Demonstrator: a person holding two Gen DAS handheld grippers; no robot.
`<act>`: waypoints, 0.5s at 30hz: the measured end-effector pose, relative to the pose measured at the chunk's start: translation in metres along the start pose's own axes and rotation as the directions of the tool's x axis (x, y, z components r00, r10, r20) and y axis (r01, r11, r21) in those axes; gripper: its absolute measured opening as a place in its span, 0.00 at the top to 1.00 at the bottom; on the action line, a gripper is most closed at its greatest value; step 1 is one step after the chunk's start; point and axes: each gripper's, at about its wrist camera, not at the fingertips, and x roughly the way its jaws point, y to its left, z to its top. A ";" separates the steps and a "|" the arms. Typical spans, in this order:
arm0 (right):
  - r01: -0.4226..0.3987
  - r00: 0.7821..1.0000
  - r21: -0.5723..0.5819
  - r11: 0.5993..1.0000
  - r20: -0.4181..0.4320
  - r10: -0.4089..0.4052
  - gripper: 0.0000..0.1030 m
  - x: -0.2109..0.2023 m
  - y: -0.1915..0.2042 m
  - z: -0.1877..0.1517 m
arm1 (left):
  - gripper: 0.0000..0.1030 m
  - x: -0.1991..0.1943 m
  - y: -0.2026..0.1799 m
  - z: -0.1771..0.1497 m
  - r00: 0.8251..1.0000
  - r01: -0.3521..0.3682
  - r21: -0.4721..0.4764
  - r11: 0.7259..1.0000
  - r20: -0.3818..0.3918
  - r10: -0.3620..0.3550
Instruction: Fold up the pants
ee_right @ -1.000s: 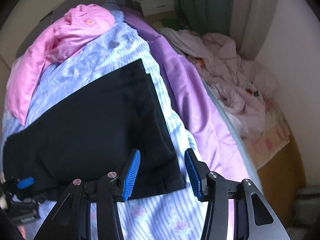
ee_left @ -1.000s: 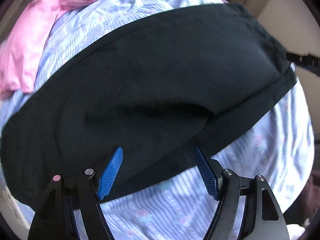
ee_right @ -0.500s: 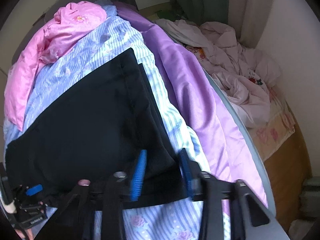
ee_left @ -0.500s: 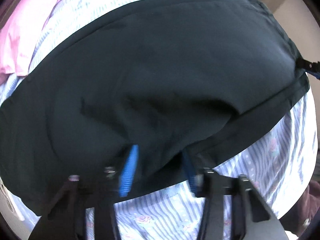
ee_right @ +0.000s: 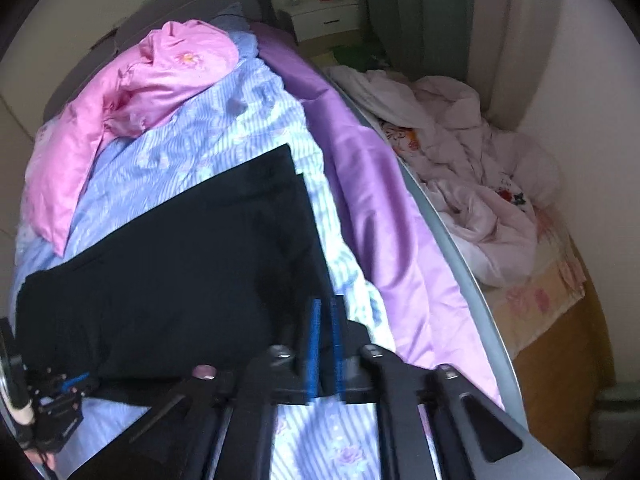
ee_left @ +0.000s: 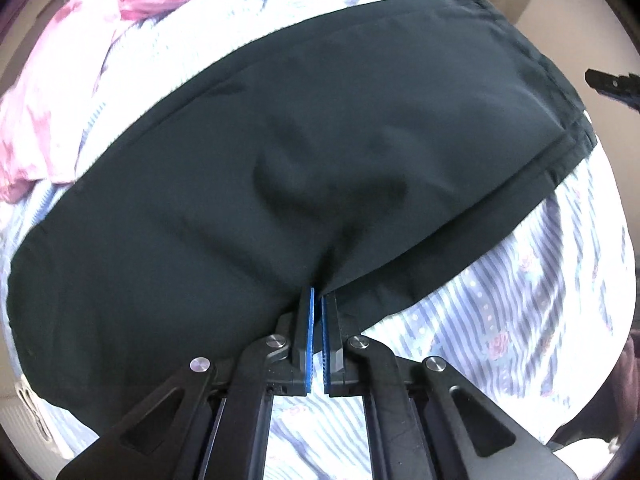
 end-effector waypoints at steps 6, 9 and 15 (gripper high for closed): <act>-0.003 0.998 -0.010 1.000 -0.065 0.002 0.65 0.026 0.001 -0.002 | 0.95 0.002 0.003 0.004 1.000 -0.003 -0.006 1.000 -0.006 0.003; 0.030 0.992 -0.021 0.999 -0.122 -0.032 0.65 0.041 -0.002 -0.005 | 0.95 0.001 0.001 0.003 1.000 -0.003 -0.016 1.000 -0.009 0.003; 0.047 0.995 -0.040 0.998 -0.091 -0.051 0.94 0.034 -0.001 -0.006 | 0.96 0.010 0.015 0.012 1.000 -0.006 -0.005 1.000 -0.004 0.006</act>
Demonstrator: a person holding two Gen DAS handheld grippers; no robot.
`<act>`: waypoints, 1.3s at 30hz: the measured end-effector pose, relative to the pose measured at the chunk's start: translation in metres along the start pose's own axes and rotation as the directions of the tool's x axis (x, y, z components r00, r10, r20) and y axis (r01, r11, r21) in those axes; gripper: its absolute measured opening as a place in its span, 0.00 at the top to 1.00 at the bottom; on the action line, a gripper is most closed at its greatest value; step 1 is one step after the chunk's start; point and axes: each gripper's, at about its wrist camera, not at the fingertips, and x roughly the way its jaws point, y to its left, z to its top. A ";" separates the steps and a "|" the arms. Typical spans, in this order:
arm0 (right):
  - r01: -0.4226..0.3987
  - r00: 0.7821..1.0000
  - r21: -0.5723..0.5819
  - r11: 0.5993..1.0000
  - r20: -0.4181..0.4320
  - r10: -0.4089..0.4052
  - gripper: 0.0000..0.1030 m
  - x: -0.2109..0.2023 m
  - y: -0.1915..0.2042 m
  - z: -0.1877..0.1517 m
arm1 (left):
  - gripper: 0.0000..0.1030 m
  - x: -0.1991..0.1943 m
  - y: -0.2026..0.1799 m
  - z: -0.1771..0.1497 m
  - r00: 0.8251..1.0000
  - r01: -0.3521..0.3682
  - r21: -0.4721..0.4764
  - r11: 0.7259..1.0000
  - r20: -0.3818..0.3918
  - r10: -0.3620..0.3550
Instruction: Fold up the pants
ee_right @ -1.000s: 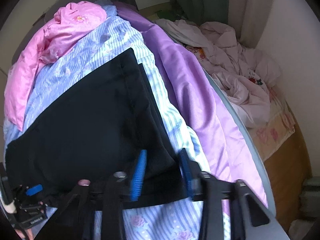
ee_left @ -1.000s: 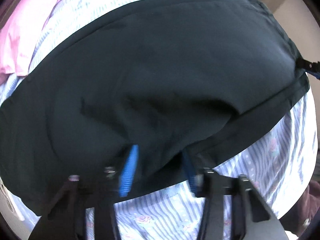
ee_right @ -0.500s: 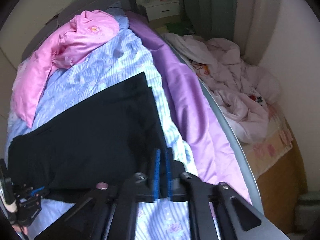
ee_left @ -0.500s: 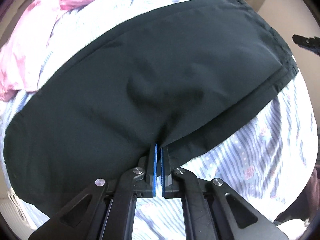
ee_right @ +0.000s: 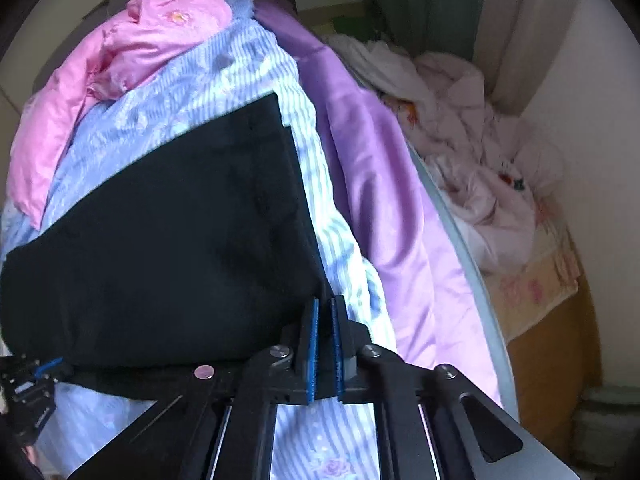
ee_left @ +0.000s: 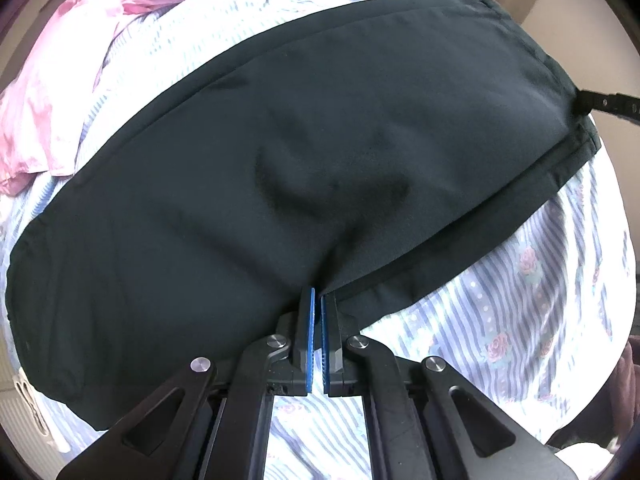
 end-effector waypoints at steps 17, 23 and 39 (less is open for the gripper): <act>0.000 0.999 0.022 1.000 -0.051 0.001 0.91 -0.007 -0.015 -0.022 | 0.76 0.015 -0.022 -0.010 0.995 -0.005 0.043 0.999 -0.104 0.009; 0.005 0.998 0.009 1.000 0.069 -0.006 0.56 -0.040 -0.021 -0.015 | 0.59 -0.016 -0.039 -0.018 0.999 0.034 0.014 0.999 -0.026 -0.034; -0.254 0.967 0.002 0.967 -0.027 0.254 0.57 0.019 -0.016 0.020 | 0.48 -0.035 -0.002 0.031 0.991 0.087 -0.378 0.922 0.131 -0.040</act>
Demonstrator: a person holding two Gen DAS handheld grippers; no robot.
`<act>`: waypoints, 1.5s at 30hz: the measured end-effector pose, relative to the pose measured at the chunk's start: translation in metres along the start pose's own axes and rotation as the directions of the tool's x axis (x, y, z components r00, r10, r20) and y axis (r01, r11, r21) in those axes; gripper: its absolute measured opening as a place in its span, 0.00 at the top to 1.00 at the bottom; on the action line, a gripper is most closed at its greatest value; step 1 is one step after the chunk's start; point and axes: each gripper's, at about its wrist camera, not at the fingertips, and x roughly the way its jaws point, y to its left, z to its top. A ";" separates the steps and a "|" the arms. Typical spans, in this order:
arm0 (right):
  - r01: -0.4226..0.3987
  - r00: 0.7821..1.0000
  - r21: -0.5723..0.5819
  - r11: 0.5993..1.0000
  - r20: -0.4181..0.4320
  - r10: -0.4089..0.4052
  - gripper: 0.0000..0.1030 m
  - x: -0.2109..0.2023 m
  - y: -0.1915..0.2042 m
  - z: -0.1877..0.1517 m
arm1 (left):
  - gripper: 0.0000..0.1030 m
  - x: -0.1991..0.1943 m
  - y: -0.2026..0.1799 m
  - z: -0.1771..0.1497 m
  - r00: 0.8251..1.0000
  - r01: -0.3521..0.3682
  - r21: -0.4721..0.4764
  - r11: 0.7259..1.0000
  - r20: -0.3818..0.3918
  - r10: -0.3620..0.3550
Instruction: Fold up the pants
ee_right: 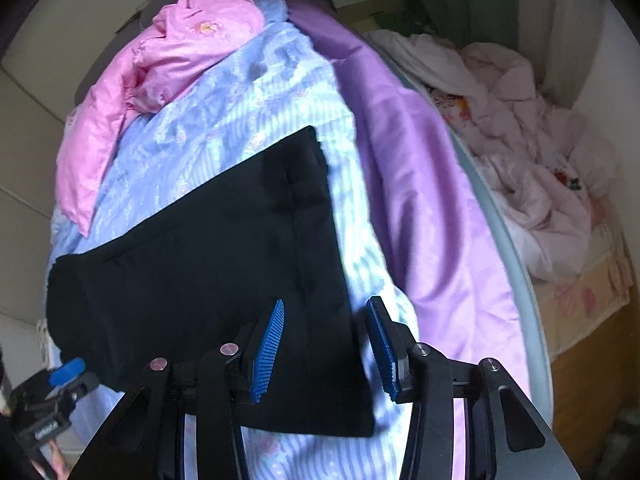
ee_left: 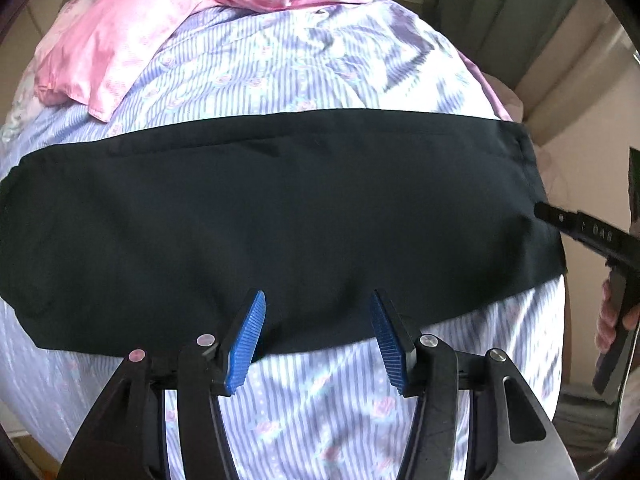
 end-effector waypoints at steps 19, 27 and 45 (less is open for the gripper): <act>-0.067 0.998 0.074 0.995 0.016 0.066 0.86 -0.013 0.019 0.011 | 0.48 -0.020 0.008 -0.002 1.000 0.015 -0.033 0.999 -0.001 -0.015; 0.003 0.992 -0.082 0.997 0.126 0.007 0.87 -0.073 0.110 0.034 | 0.48 -0.065 0.061 0.002 0.996 -0.012 -0.090 0.996 0.090 0.020; 0.149 0.987 -0.495 0.856 0.125 -0.099 0.87 -0.017 0.417 -0.008 | 0.47 -0.135 0.324 -0.044 0.986 -0.016 -0.109 0.994 0.164 0.034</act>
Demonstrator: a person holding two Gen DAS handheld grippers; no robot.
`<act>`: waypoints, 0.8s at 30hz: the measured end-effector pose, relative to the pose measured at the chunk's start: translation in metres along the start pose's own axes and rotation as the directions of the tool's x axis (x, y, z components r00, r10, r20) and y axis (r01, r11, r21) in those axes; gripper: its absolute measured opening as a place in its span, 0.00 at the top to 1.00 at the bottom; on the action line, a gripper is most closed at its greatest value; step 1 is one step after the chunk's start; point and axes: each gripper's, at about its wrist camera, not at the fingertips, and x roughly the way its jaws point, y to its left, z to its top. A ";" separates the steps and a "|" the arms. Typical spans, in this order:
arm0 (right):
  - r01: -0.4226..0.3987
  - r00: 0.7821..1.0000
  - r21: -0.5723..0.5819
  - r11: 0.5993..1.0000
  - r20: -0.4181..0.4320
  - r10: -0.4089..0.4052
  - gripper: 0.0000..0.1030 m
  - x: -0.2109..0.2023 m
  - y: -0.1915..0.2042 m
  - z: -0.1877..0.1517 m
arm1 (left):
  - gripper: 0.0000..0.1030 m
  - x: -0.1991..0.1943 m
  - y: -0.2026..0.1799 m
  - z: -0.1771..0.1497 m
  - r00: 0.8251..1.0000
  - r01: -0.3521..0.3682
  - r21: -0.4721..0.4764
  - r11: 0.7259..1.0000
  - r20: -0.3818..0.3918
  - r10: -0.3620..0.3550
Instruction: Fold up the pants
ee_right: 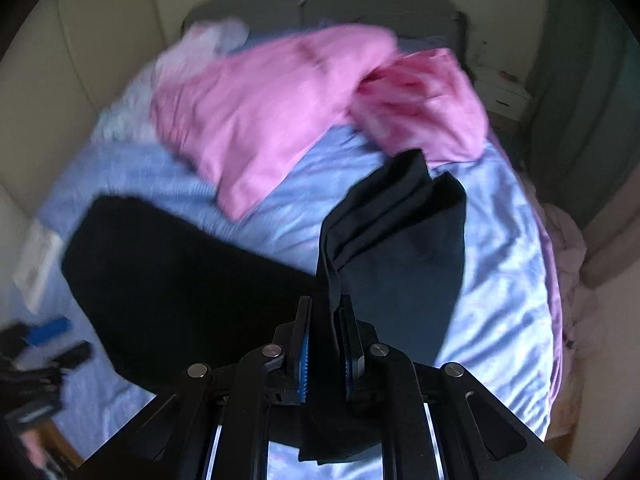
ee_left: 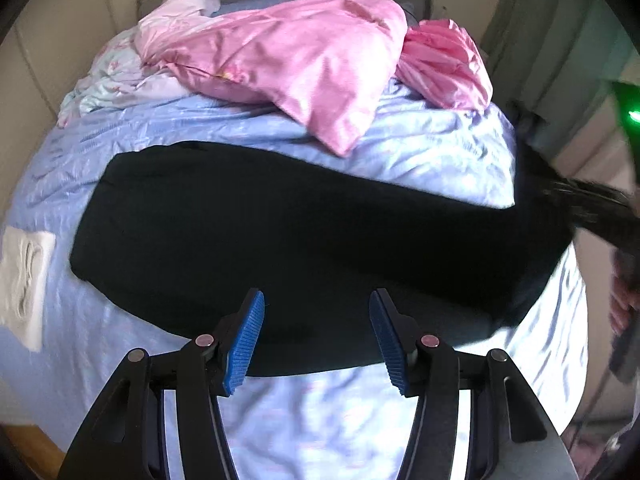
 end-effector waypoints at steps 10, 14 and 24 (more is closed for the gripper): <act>0.093 0.970 -0.179 0.979 -0.208 -0.130 0.87 0.121 0.169 -0.015 | 0.47 0.042 0.095 -0.021 0.998 0.010 0.192 0.981 -0.069 0.004; 0.092 0.954 -0.258 0.962 -0.254 -0.159 0.86 0.141 0.215 -0.026 | 0.46 0.051 0.112 -0.019 0.996 0.034 0.196 0.980 -0.092 -0.016; 0.131 0.991 -0.050 0.990 -0.003 -0.132 0.33 0.025 0.202 -0.053 | 0.38 0.045 0.109 -0.005 0.991 0.131 0.161 0.978 -0.060 -0.123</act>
